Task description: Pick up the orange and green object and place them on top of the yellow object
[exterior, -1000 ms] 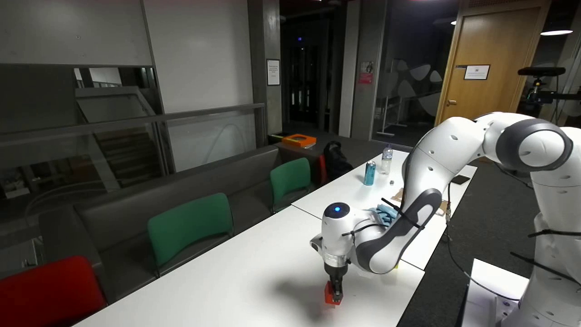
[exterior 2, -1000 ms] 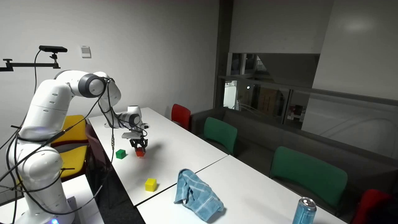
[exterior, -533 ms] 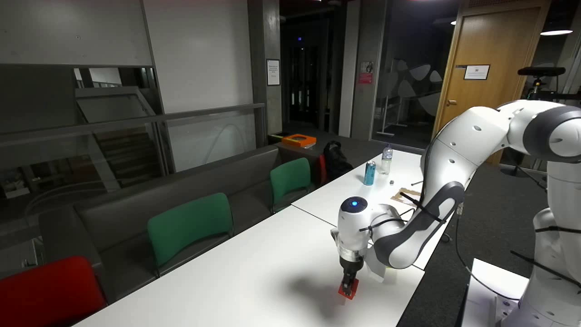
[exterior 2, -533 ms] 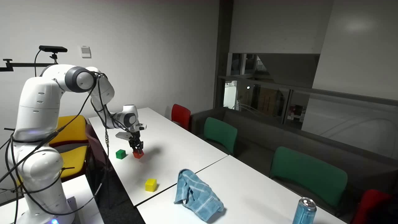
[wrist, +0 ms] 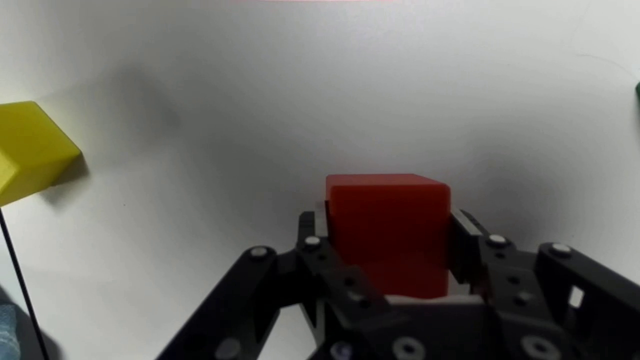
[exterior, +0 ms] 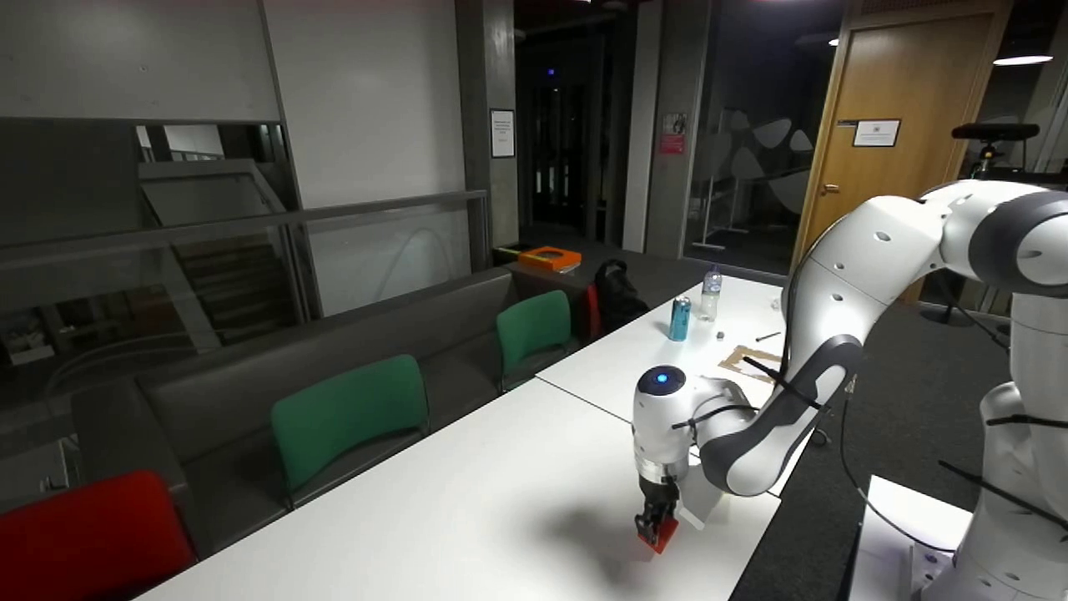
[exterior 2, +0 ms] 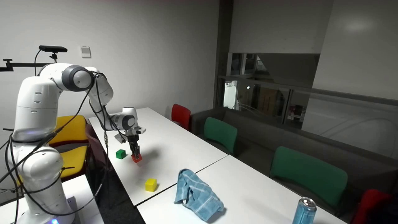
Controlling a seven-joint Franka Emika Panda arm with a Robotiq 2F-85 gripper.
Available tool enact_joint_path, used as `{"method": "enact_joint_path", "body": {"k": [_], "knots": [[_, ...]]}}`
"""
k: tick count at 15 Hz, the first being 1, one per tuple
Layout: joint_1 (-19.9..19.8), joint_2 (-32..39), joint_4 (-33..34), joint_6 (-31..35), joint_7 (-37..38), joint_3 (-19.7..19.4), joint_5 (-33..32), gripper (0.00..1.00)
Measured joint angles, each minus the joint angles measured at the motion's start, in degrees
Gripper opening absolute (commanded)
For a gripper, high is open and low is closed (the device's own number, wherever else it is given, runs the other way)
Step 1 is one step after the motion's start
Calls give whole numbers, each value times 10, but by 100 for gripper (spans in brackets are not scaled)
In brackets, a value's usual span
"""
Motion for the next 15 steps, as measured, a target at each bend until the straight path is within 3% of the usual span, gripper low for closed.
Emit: {"method": "enact_joint_path", "body": {"k": [1, 5, 15], "knots": [[0, 0, 0, 0, 0, 0, 0, 30], [1, 4, 4, 2, 23, -2, -7, 30], [3, -8, -22, 156, 275, -82, -44, 30]]}}
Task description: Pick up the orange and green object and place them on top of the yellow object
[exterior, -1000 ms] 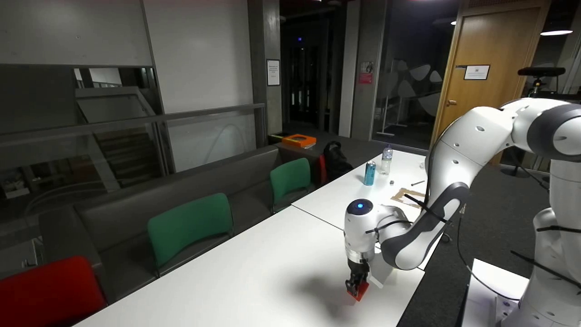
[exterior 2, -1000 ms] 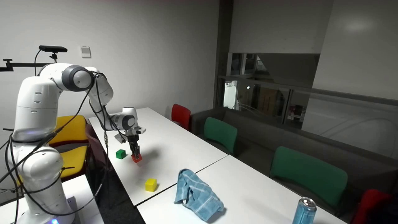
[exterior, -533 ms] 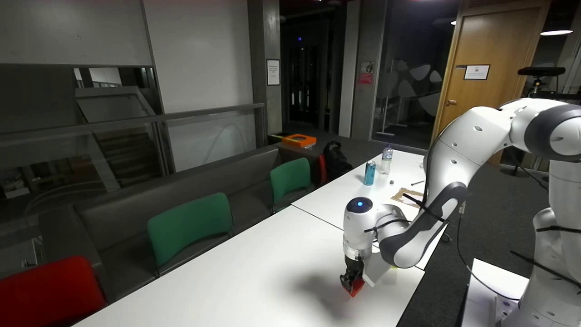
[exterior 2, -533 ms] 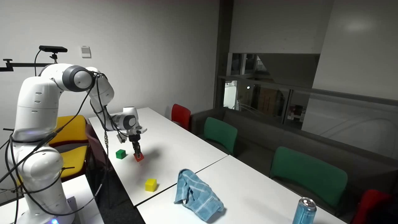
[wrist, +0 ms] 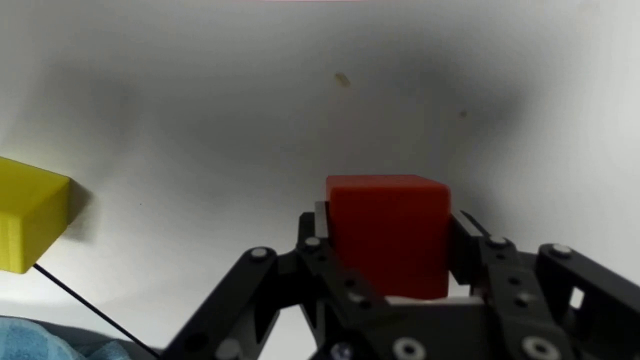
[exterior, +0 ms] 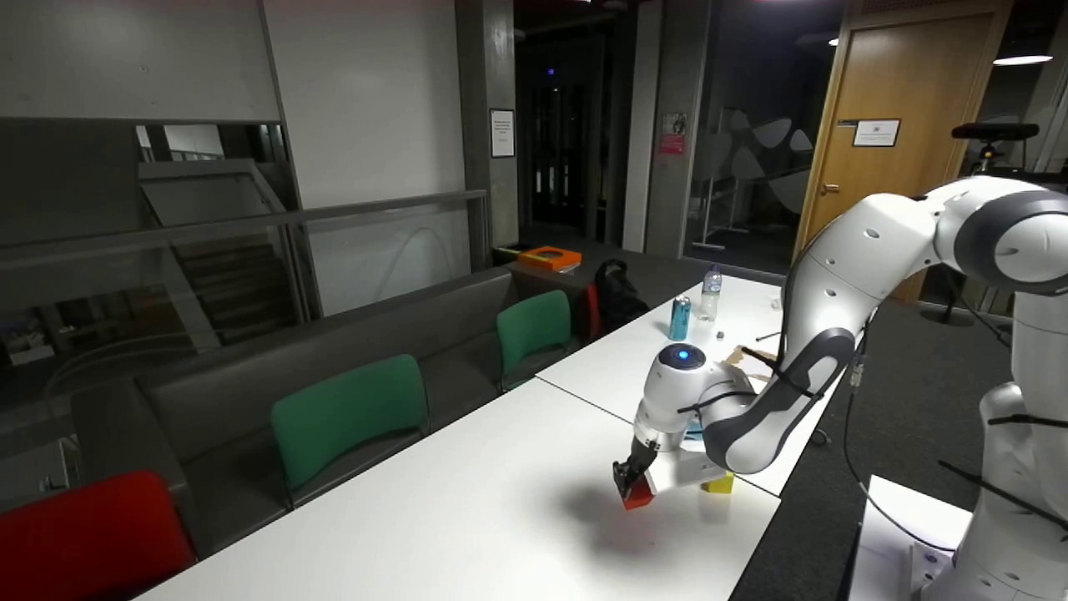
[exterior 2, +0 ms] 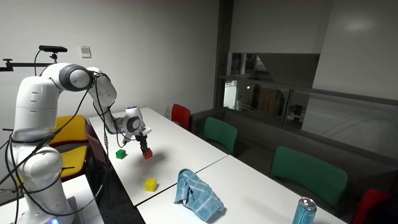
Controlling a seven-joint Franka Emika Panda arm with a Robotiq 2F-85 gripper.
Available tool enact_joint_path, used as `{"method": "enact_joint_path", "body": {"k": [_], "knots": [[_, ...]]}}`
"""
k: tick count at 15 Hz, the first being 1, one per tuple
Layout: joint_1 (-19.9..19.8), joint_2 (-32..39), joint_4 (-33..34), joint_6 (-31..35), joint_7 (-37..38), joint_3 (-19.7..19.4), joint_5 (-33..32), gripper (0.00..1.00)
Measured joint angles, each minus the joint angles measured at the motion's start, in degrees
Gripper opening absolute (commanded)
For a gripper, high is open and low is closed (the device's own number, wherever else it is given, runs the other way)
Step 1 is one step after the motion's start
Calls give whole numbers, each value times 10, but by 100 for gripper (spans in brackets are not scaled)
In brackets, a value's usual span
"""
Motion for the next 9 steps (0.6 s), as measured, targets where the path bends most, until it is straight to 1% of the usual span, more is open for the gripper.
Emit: {"method": "enact_joint_path", "body": {"k": [3, 6, 8, 9], "knots": [[0, -18, -45, 76, 69, -44, -19, 30], [-1, -34, -93, 159, 114, -85, -21, 30], [-15, -39, -121, 211, 117, -84, -7, 30], [-31, -40, -134, 236, 117, -68, 2, 30]]}}
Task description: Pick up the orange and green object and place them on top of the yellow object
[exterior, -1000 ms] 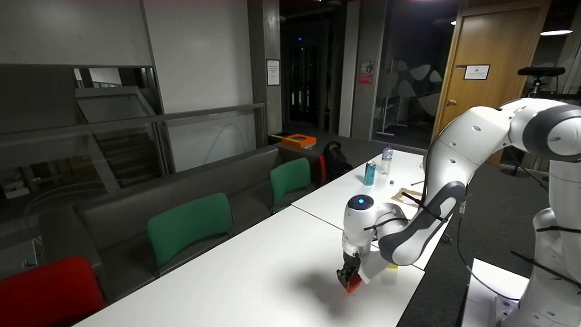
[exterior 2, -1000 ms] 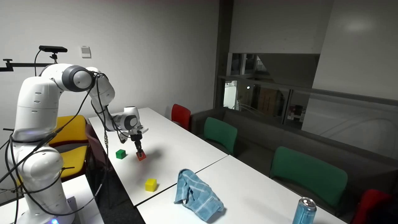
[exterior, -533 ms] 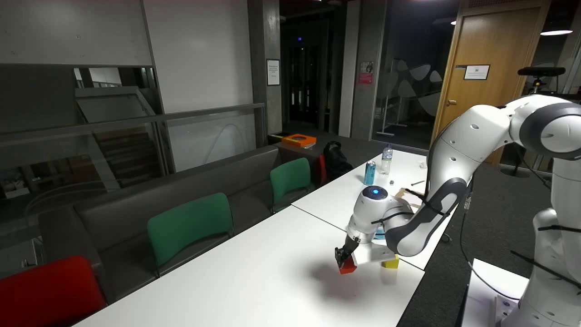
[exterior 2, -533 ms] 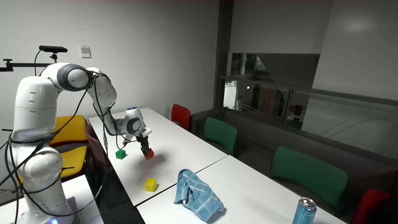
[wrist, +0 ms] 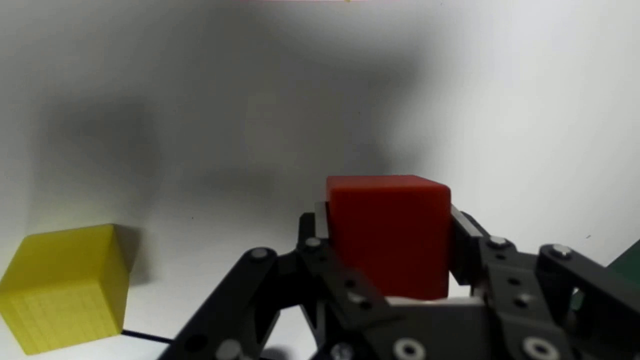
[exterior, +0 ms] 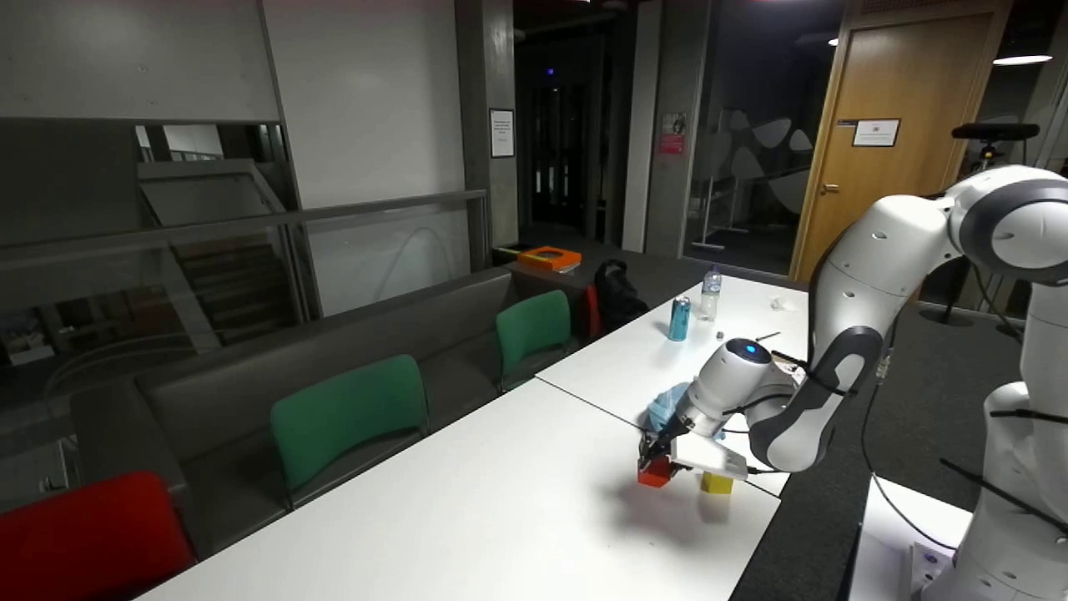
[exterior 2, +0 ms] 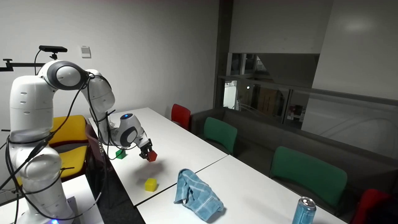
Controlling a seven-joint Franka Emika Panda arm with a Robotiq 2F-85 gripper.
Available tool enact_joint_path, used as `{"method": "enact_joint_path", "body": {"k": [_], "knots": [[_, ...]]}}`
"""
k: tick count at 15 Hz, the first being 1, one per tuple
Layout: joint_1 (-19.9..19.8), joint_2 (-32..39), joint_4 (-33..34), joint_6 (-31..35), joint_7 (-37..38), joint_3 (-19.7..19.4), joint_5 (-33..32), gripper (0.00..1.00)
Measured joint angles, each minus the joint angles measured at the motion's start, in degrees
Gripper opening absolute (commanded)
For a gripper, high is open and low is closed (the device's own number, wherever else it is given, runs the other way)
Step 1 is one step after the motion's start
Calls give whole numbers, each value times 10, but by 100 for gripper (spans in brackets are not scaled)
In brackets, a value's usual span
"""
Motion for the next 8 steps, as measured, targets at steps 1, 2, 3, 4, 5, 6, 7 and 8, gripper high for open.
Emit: {"method": "enact_joint_path", "body": {"k": [1, 2, 3, 4, 5, 6, 7, 8], "knots": [[-22, 0, -13, 24, 0, 26, 4, 30], [-49, 0, -26, 47, 5, 60, 3, 30], [-79, 0, -37, 67, 16, 97, -6, 30], [-112, 3, -46, 84, 38, 136, -27, 30], [-146, 7, -53, 98, 67, 173, -58, 30], [-177, 13, -58, 108, 96, 203, -90, 30], [-204, 19, -59, 114, 120, 226, -120, 30], [-229, 25, -59, 115, 141, 243, -148, 30]]}}
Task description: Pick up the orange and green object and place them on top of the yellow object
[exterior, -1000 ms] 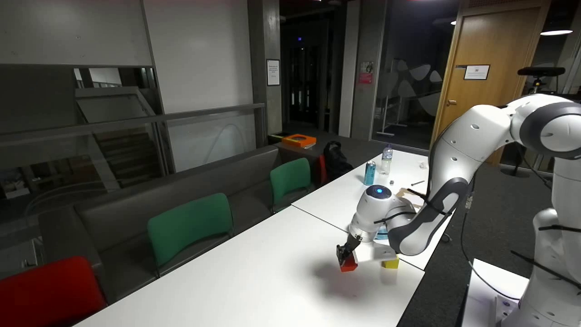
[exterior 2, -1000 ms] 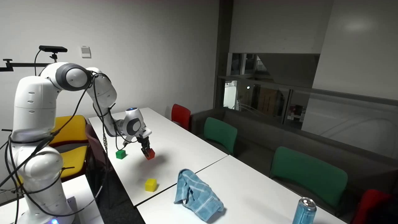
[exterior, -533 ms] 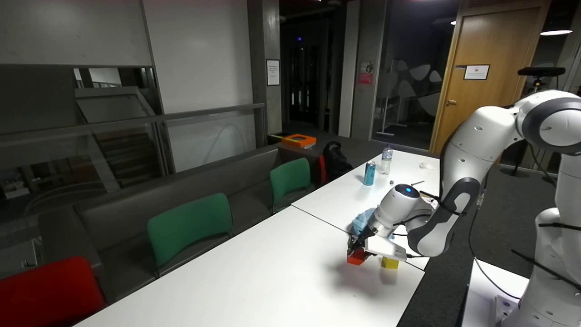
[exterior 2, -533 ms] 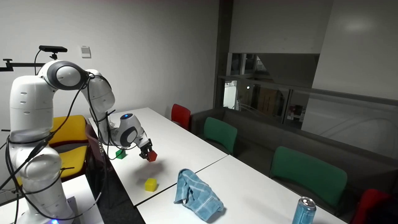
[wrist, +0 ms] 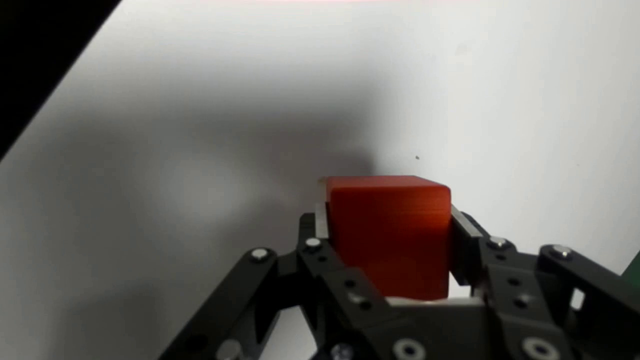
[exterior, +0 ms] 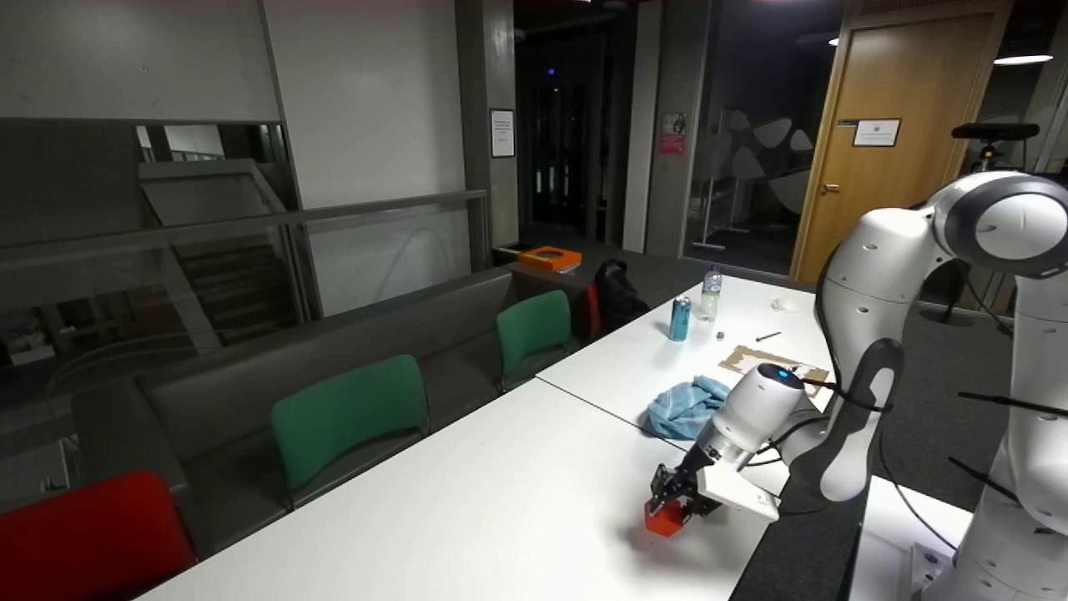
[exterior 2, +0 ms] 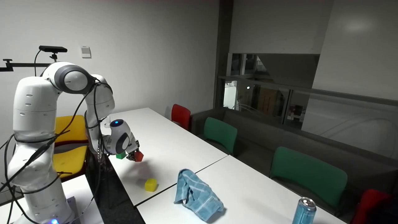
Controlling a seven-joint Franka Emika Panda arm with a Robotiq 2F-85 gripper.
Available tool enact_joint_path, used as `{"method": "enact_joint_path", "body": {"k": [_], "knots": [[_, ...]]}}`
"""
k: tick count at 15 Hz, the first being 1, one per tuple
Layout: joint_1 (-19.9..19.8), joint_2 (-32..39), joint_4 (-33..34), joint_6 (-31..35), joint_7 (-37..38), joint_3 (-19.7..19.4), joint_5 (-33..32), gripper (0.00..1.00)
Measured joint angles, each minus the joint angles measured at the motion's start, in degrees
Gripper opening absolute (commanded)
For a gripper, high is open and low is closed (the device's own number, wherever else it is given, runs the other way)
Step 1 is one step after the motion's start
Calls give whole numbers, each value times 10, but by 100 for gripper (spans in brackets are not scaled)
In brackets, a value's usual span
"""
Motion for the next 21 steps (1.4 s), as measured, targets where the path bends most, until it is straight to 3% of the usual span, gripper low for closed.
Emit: {"method": "enact_joint_path", "body": {"k": [6, 11, 16, 21], "knots": [[-115, 22, 1, -10, 62, 61, -91, 30], [-190, 29, 1, -115, 94, 163, -118, 30], [-288, 32, 2, -232, 75, 302, -60, 30], [-414, 40, 17, -314, -16, 432, 34, 30]]}}
